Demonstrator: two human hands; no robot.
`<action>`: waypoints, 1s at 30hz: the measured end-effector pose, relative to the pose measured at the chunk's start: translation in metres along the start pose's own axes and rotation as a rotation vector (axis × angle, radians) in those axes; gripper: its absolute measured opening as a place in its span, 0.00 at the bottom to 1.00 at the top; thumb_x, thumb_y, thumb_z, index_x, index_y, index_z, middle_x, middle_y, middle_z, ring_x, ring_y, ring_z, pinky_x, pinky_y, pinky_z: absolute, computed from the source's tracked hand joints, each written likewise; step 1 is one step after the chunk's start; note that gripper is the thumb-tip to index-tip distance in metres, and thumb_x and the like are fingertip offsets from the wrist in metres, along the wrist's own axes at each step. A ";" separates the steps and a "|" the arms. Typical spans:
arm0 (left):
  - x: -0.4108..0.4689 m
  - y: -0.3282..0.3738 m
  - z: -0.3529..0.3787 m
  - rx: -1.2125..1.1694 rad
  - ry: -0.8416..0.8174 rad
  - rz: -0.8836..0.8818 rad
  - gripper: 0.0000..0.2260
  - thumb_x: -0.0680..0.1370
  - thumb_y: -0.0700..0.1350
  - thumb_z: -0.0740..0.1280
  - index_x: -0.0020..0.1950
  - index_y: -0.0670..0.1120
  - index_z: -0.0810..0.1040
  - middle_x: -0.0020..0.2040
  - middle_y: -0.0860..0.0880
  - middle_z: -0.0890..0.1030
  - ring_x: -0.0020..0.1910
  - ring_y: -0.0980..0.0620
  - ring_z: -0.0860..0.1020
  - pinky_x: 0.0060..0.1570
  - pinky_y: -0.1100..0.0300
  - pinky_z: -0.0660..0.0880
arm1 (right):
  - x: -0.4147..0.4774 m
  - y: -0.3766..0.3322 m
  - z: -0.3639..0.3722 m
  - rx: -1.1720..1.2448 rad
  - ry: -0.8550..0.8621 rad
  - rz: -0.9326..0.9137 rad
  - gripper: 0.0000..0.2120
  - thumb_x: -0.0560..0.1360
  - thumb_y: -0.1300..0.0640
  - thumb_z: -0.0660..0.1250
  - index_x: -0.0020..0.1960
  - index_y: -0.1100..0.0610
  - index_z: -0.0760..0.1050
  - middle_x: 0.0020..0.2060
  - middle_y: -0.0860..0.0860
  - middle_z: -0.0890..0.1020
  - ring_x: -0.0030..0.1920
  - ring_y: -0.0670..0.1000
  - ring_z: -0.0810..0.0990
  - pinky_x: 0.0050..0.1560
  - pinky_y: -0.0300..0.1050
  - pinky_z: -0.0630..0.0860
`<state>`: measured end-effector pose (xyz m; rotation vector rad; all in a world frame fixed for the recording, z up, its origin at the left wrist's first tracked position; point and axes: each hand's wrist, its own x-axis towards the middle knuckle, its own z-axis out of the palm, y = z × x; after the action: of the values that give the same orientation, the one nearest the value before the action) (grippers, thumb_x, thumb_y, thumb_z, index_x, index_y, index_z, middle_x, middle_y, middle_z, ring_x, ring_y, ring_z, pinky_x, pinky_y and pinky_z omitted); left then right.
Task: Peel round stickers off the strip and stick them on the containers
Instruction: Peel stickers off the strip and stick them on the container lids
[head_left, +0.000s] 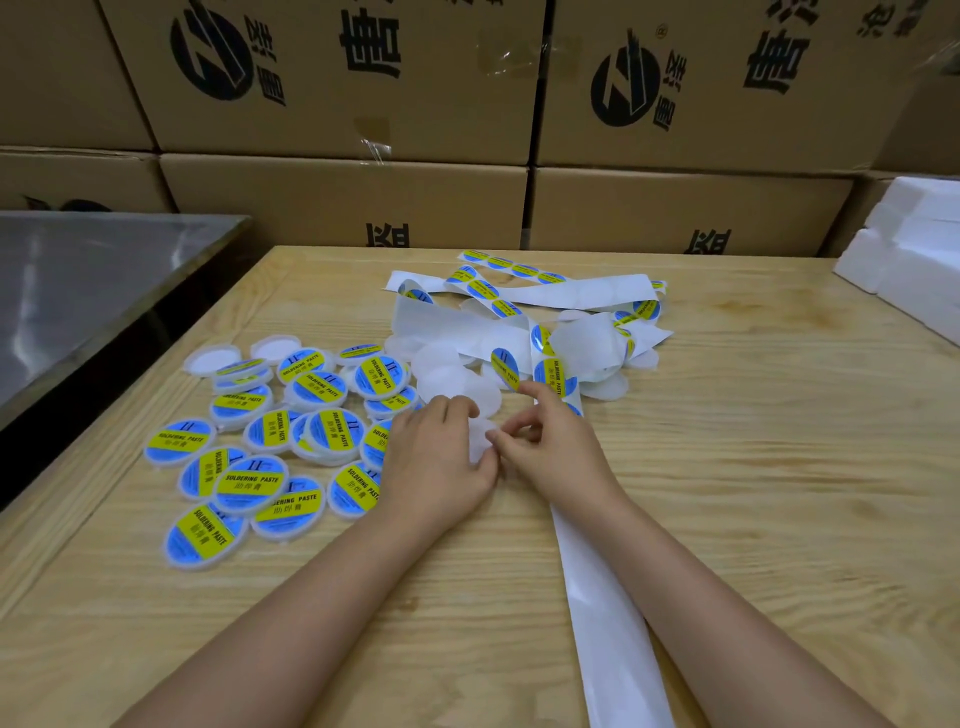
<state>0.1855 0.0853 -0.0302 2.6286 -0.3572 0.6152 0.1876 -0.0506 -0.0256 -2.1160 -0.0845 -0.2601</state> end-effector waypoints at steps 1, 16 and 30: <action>0.000 0.000 0.000 -0.005 -0.007 0.019 0.17 0.72 0.50 0.67 0.58 0.45 0.75 0.51 0.47 0.78 0.52 0.44 0.76 0.55 0.53 0.65 | 0.000 0.000 0.000 -0.010 0.001 -0.006 0.27 0.70 0.55 0.72 0.67 0.53 0.67 0.44 0.48 0.83 0.51 0.49 0.79 0.57 0.51 0.73; 0.006 0.004 -0.002 -0.483 0.063 -0.150 0.18 0.66 0.38 0.76 0.56 0.45 0.81 0.52 0.51 0.76 0.52 0.57 0.73 0.51 0.77 0.63 | 0.000 -0.004 0.004 0.271 0.064 0.005 0.25 0.75 0.65 0.64 0.69 0.54 0.63 0.47 0.47 0.80 0.39 0.36 0.77 0.46 0.31 0.74; 0.015 0.008 -0.015 -1.341 -0.007 -0.618 0.10 0.78 0.35 0.62 0.57 0.44 0.78 0.50 0.47 0.79 0.46 0.51 0.79 0.43 0.56 0.79 | 0.001 -0.010 0.000 0.582 0.090 -0.056 0.21 0.77 0.70 0.60 0.65 0.53 0.62 0.33 0.48 0.77 0.31 0.42 0.75 0.36 0.37 0.74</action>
<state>0.1902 0.0830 -0.0081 1.3080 0.0759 0.0508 0.1865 -0.0450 -0.0175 -1.5233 -0.1473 -0.3199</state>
